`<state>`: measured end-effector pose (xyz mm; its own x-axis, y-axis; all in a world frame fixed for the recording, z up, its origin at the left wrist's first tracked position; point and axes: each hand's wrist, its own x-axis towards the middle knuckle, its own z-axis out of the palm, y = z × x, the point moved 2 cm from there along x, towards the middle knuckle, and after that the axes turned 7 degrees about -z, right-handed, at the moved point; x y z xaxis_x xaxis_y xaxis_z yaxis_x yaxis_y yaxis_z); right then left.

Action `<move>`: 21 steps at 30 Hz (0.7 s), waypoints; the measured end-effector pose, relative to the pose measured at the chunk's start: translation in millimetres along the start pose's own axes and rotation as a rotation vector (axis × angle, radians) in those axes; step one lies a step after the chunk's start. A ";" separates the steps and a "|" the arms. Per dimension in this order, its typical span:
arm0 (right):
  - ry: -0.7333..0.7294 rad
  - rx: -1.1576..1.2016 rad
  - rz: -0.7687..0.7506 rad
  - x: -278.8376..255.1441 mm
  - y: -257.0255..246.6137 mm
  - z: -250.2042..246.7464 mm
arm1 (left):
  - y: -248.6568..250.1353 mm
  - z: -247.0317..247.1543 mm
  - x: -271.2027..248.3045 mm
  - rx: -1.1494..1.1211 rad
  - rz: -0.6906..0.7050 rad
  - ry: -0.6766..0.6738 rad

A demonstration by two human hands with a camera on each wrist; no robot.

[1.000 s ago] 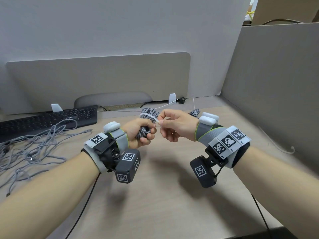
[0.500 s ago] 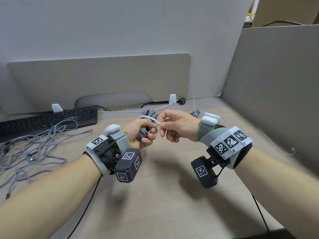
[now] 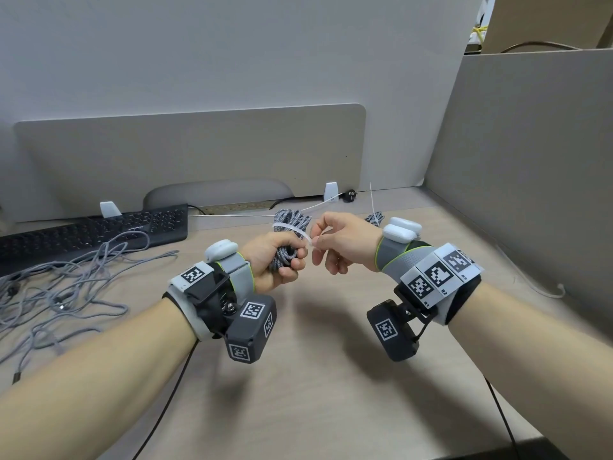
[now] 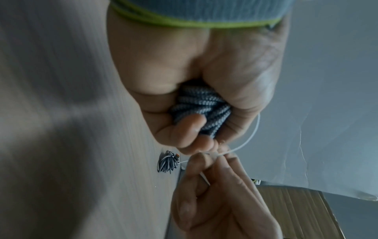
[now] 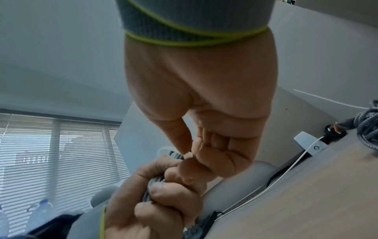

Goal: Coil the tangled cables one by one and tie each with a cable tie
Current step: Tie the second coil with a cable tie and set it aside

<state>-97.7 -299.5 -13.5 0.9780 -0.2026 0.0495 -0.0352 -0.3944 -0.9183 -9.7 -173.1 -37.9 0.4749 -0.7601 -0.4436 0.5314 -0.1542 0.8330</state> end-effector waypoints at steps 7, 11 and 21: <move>-0.091 -0.173 0.109 -3.4 5.0 -1.7 | -1.6 5.0 -4.3 0.275 0.147 0.020; -0.059 -0.185 0.085 -6.6 6.6 -3.8 | 1.0 3.2 -7.8 0.446 0.224 -0.001; 0.048 -0.143 0.006 -13.7 -15.7 -10.0 | 35.7 -22.6 -2.1 0.721 0.501 0.431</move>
<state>-112.6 -299.5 4.2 0.9668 -0.2469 0.0660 -0.0736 -0.5160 -0.8534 24.1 -162.7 -14.7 0.8206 -0.5691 0.0529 -0.2896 -0.3342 0.8969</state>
